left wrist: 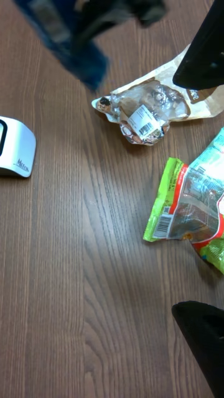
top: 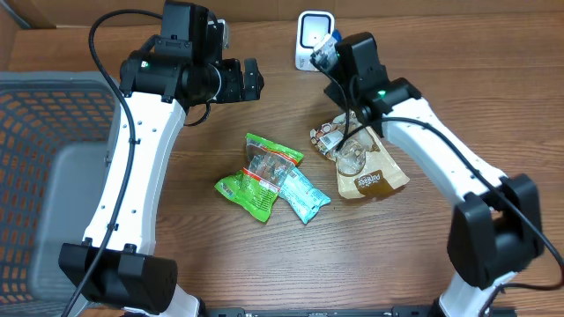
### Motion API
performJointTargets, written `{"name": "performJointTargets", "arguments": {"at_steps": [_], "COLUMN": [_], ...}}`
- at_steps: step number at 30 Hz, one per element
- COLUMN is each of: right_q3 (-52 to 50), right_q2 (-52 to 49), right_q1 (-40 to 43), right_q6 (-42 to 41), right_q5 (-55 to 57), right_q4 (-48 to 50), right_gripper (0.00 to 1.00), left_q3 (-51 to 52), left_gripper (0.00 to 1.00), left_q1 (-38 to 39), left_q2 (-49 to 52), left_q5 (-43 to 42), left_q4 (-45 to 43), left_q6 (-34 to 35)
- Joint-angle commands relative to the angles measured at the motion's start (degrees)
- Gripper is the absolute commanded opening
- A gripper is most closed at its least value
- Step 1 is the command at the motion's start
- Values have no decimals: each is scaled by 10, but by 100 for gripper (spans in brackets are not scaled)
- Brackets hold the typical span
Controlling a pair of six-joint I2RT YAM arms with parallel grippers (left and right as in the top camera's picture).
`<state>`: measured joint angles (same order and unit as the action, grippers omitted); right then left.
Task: Scan the item barcode
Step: 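Carry the Oreo packet with the right gripper toward the white scanner, then hold the Oreo packet barcode in front of the scanner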
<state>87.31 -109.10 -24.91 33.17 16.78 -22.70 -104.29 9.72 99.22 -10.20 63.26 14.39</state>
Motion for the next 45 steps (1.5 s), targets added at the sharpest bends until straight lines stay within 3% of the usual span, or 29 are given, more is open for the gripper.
{"name": "performJointTargets", "arguments": {"at_steps": [1,8,17,21,26,45], "right_q3": [12,12,12,13,15,26], "right_q2": [-11,-99,-195,-224,-246,-278], "right_q1": [-2,-1,13,22,43,50], "right_q6": [75,302,421,501,554,558], "right_q5": [118,139,153,115,49,10], "right_q4": [75,282,544,601,614,597], "right_gripper": [4,4,4,4,4,4], "left_q3": [-9,-9,-9,-9,-9,-9], "left_gripper": [100,100,100,100,100,100], "left_q1": [1,1,1,0,0,1], "left_q2": [-2,-2,-2,-2,-2,-2], "left_q5": [5,5,5,6,5,6], "left_q4": [0,0,0,0,0,0], "left_q6": [-15,-15,-15,-16,-15,-15]}}
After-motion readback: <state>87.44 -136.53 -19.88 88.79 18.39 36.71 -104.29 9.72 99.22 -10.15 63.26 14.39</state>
